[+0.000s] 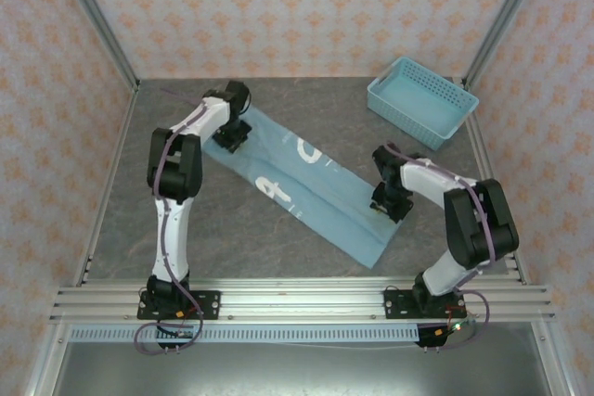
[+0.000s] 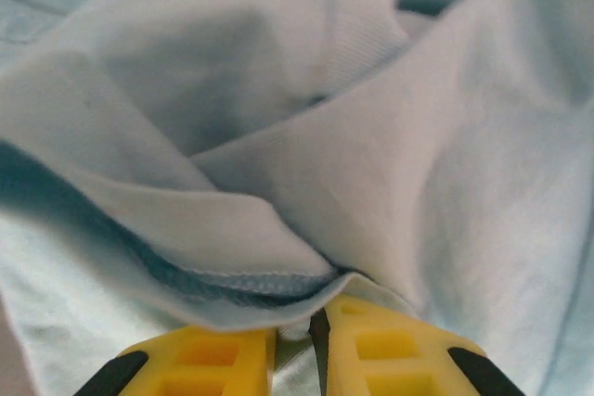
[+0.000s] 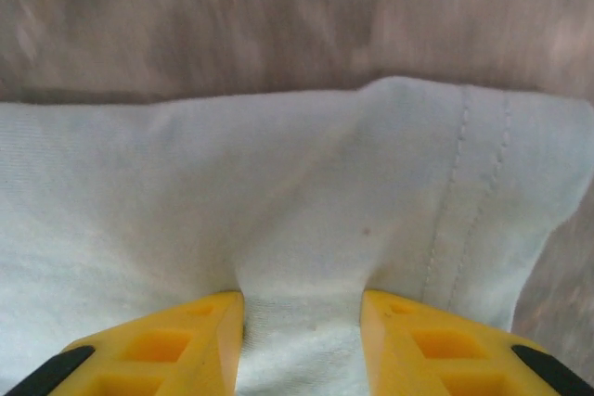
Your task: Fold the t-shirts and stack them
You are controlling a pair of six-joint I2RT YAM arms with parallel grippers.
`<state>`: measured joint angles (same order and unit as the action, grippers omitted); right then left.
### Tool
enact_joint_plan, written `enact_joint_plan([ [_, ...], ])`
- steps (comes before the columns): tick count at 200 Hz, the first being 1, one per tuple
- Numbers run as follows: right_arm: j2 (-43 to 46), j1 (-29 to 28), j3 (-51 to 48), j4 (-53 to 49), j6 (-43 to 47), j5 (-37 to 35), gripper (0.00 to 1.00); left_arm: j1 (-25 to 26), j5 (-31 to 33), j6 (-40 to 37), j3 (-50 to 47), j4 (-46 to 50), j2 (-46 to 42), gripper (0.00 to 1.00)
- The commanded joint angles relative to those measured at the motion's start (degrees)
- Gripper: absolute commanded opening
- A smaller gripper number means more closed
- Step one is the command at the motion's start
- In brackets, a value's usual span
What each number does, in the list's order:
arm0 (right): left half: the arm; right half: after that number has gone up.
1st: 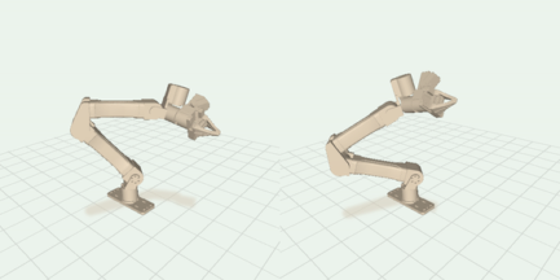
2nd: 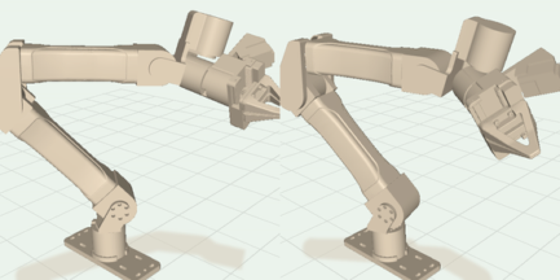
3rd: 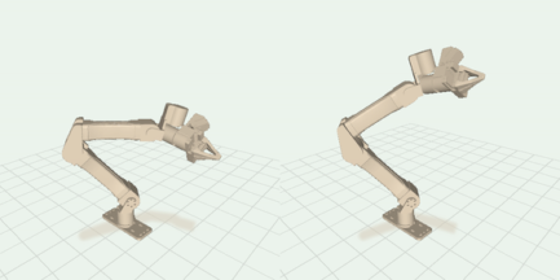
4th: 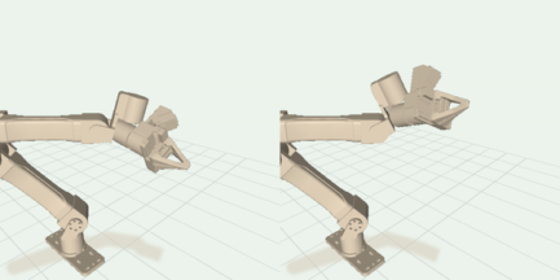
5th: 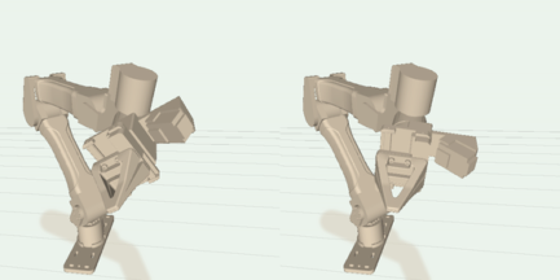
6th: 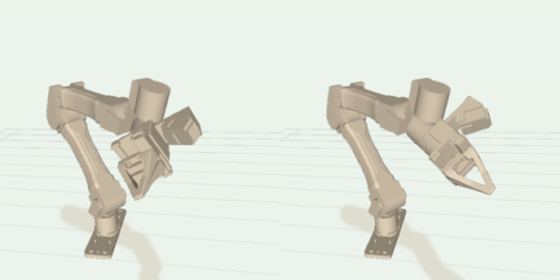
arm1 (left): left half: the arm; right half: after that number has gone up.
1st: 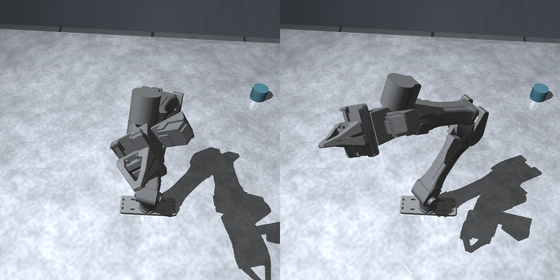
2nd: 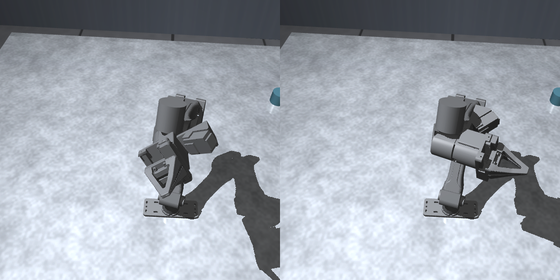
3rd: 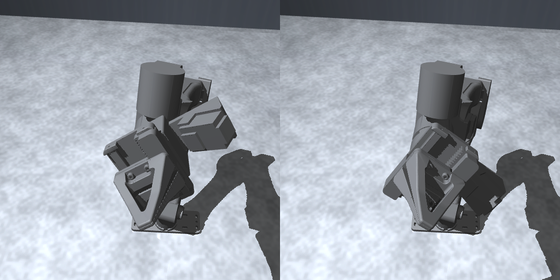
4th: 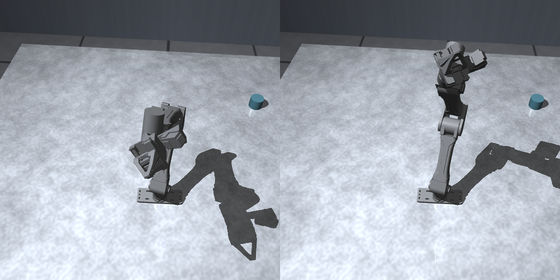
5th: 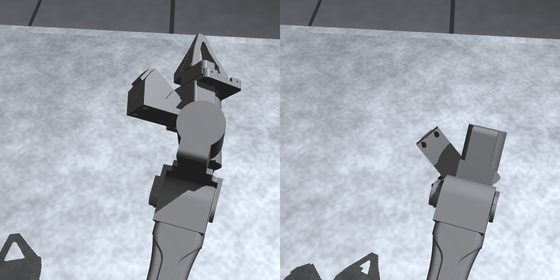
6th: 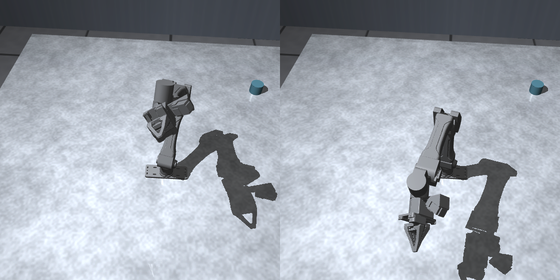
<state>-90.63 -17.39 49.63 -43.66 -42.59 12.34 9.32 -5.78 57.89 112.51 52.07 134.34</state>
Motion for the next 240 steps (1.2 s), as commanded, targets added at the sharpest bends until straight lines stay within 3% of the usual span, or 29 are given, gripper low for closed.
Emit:
enact_joint_plan([
  [1,2.47,-4.33,-5.23,0.93,-13.00,5.22,0.39,1.93,-4.43,-2.19,13.53,-1.21,10.61,0.21],
  [35,2.83,-12.90,-8.81,6.89,-25.53,8.74,0.40,4.51,-11.26,0.18,36.28,-4.72,25.54,0.24],
  [67,-1.44,-18.62,-6.79,11.52,-32.48,11.40,0.40,6.21,-14.11,5.03,42.73,-17.08,31.28,0.30],
  [92,-2.74,-21.09,-3.23,10.48,-35.13,10.85,0.41,6.60,-11.92,4.35,46.60,-19.20,30.81,0.40],
  [124,0.03,-20.61,0.48,7.98,-35.19,10.86,0.51,6.49,-8.39,-0.08,47.54,-17.72,23.44,0.60],
  [148,3.65,-18.88,4.85,1.80,-31.58,9.64,0.55,6.73,-6.21,-4.43,47.00,-9.54,15.77,0.63],
  [171,8.75,-14.75,7.75,-4.55,-24.34,5.93,0.57,7.40,-7.29,-7.50,35.79,-1.40,5.28,0.62],
  [192,14.38,-9.92,7.49,-6.56,-15.23,3.32,0.57,9.48,-11.56,-10.57,13.14,-1.01,-8.35,0.60],
  [217,18.27,-4.52,5.18,-5.95,-2.30,7.04,0.57,12.48,-21.47,-14.41,-13.52,-1.76,-22.37,0.52],
  [240,18.60,-3.44,4.16,-9.75,7.54,7.02,0.56,18.44,-27.41,-17.36,-32.08,-1.97,-33.33,0.52],
])
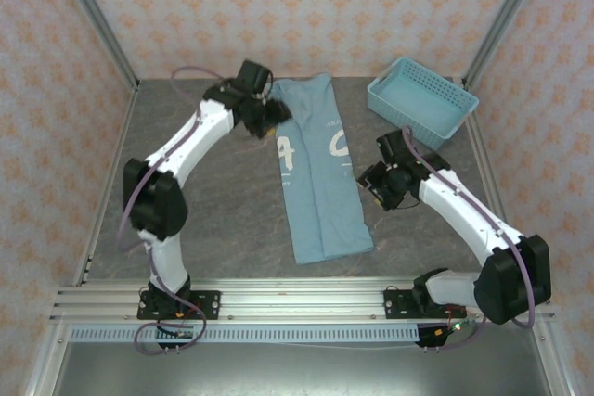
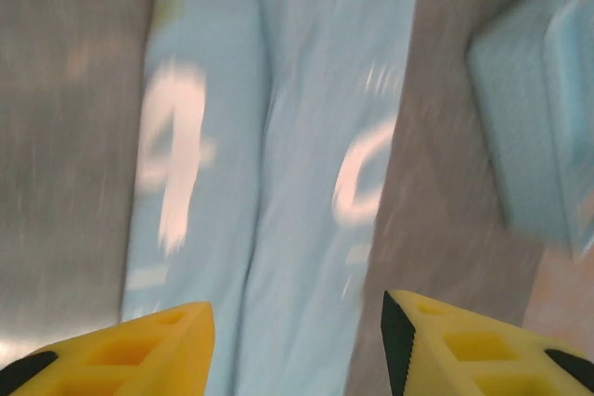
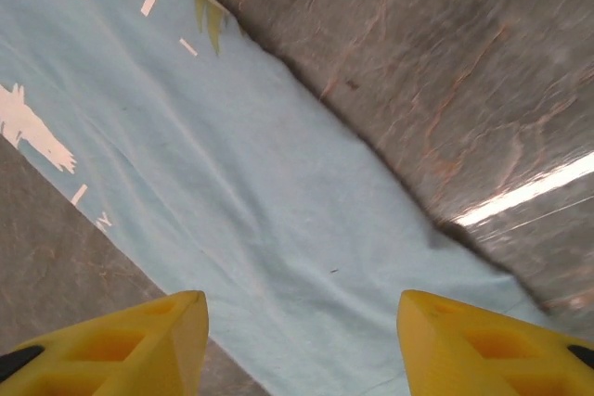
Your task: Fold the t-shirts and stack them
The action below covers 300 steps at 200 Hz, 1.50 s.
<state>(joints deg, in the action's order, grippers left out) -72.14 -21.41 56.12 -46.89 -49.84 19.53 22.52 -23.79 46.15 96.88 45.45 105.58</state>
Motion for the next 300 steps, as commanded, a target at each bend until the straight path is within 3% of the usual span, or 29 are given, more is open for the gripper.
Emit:
enact_joint_plan([
  [1,0.14,0.62,-2.46,-6.62,15.18,-0.18,0.56,5.55,-9.46,-5.63,-17.16,4.60,-4.89,0.52],
  [38,0.41,0.78,-7.04,-6.62,19.06,1.49,0.56,17.71,-12.05,3.97,-35.25,-4.14,-12.32,0.58],
  [90,1.38,0.70,-11.26,-5.35,18.16,1.82,0.55,27.63,-9.95,12.78,-39.68,-11.00,-8.41,0.60],
  [109,1.80,0.74,-11.89,-5.44,18.02,2.01,0.55,28.38,-9.35,14.84,-40.75,-13.73,-6.61,0.58],
  [129,2.34,0.80,-12.39,-5.81,17.94,2.09,0.55,28.45,-9.09,14.87,-40.25,-14.56,-4.18,0.49],
  [162,3.92,0.77,-13.69,-6.19,17.44,1.85,0.55,28.38,-5.39,13.43,-38.49,-9.82,-2.26,0.15],
  [186,5.98,-0.39,-16.16,-4.69,14.67,3.46,0.54,28.32,-3.07,12.76,-40.25,-7.10,-4.32,0.00],
  [231,4.63,-6.61,-18.31,-1.03,10.29,3.28,0.53,27.87,-3.45,13.37,-45.86,-7.47,-8.85,0.00],
  [300,-3.22,-12.77,-18.13,3.20,8.29,4.97,0.48,27.75,-4.42,12.14,-46.83,-7.48,-8.37,0.00],
])
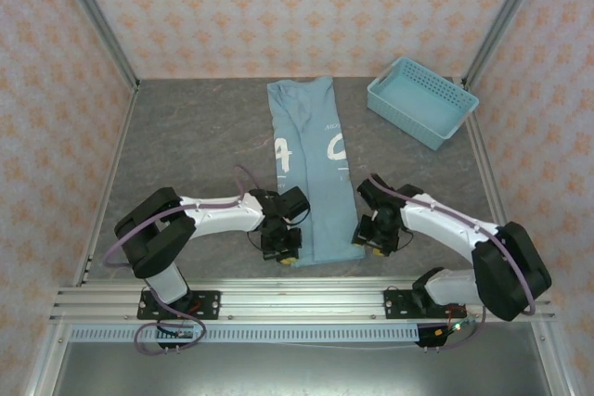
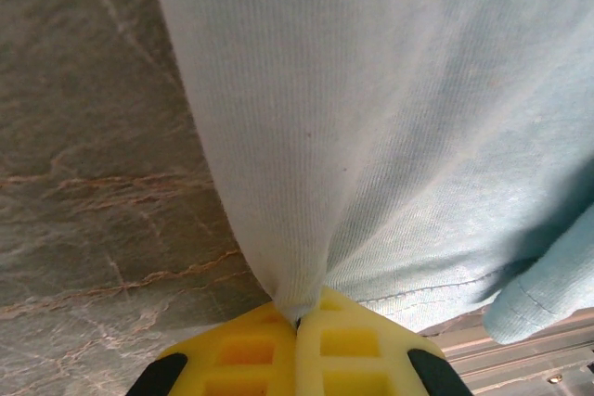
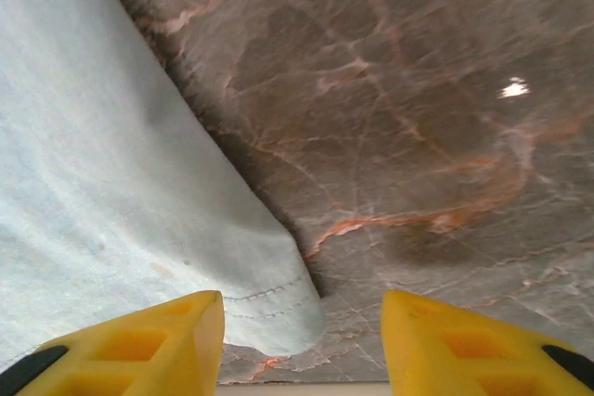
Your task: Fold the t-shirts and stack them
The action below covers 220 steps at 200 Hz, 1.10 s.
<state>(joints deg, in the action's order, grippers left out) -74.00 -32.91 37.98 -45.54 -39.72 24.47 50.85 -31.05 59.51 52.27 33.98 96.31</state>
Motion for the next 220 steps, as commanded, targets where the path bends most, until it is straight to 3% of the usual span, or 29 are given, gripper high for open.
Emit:
enact_joint_plan([
  [1,-1.43,-1.28,-0.04,1.85,-1.93,0.00,0.48,-0.53,2.84,-1.27,-2.24,3.99,0.89,0.00],
  [67,-5.93,-2.94,-1.41,5.47,-3.81,0.27,0.35,-0.91,1.96,-2.80,-2.39,4.41,1.77,0.00],
  [117,-5.42,-3.80,-2.64,4.23,-8.52,1.72,0.00,-0.87,2.03,-3.17,-4.66,4.43,-0.22,0.00],
  [165,-0.77,-8.59,-1.44,0.14,-14.04,4.26,0.00,-0.84,-0.30,-1.77,-8.47,1.88,-7.55,0.00],
  [220,5.14,-8.34,5.48,-6.55,-18.99,-2.49,0.00,-4.20,6.60,4.10,-6.29,2.10,-16.96,0.00],
])
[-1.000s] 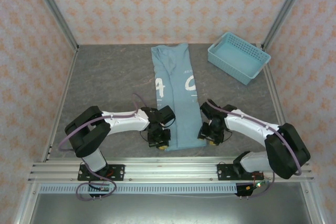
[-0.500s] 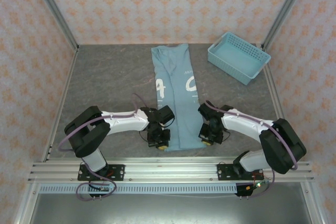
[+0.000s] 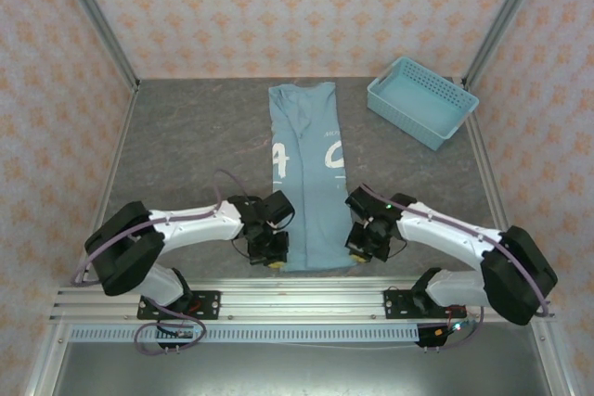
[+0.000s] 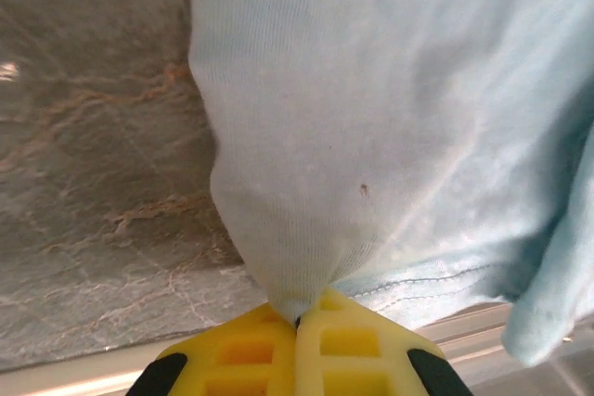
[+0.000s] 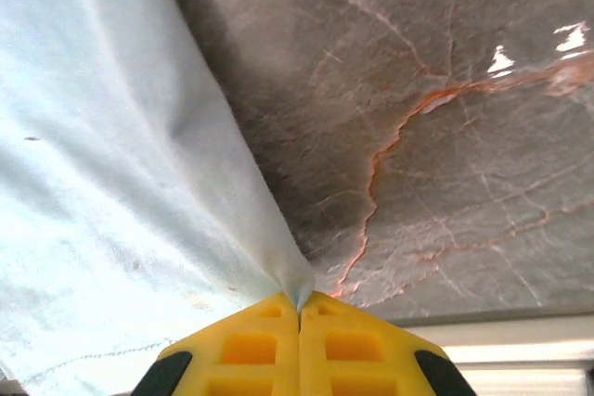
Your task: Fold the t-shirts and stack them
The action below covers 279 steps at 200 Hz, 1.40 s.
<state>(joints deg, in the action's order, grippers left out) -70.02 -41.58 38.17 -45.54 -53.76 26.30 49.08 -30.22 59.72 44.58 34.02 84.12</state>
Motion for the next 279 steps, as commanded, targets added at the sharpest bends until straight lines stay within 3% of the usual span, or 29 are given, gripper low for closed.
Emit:
enact_joint_plan([
  [1,1.09,0.35,5.48,-6.65,-4.95,-4.38,0.00,-2.55,5.87,3.98,1.44,1.99,-4.93,0.00],
  [47,-2.05,3.26,15.21,-10.41,-2.76,-9.69,0.00,-8.38,7.84,3.49,7.74,3.62,-6.52,0.00],
  [139,-18.11,11.36,37.77,-10.97,7.61,-13.08,0.00,-18.38,10.70,-0.27,20.83,4.62,0.65,0.00],
  [203,-32.68,16.08,52.44,-9.67,12.24,-13.22,0.00,-24.55,9.91,-4.61,32.41,3.08,12.58,0.00],
  [274,-47.95,20.38,62.16,-4.89,15.27,-8.88,0.00,-28.94,8.63,-9.39,46.26,3.84,29.92,0.00],
  [279,-49.13,20.71,63.13,-4.73,15.55,-8.31,0.00,-29.03,8.72,-9.60,47.26,4.31,30.97,0.04],
])
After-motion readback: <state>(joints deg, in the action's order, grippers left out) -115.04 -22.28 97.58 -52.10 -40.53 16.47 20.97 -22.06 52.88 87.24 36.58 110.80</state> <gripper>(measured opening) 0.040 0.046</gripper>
